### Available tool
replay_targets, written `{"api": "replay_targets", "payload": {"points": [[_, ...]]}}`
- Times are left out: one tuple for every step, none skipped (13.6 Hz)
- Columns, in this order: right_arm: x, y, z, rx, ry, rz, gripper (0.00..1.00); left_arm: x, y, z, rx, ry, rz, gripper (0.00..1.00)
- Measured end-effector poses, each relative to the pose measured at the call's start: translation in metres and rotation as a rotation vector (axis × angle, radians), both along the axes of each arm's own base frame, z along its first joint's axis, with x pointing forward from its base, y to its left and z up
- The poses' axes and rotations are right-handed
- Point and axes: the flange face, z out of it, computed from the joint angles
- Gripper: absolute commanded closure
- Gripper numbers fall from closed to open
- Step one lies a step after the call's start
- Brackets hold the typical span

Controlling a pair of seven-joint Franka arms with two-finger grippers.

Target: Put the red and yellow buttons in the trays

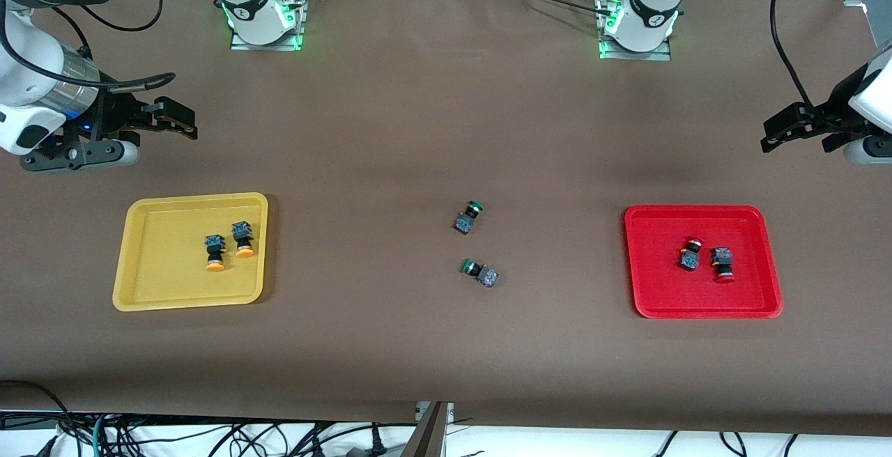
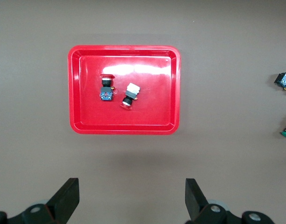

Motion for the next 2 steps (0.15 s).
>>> {"api": "replay_targets", "payload": {"points": [[0.0002,-0.0013,-0.0001,0.0,0.0,-0.003,0.0,0.0,0.0,0.0,0.0,0.0,0.0,0.0],[0.0004,-0.0028,0.0,-0.001,0.0,-0.005,0.0,0.0,0.0,0.0,0.0,0.0,0.0,0.0]]}}
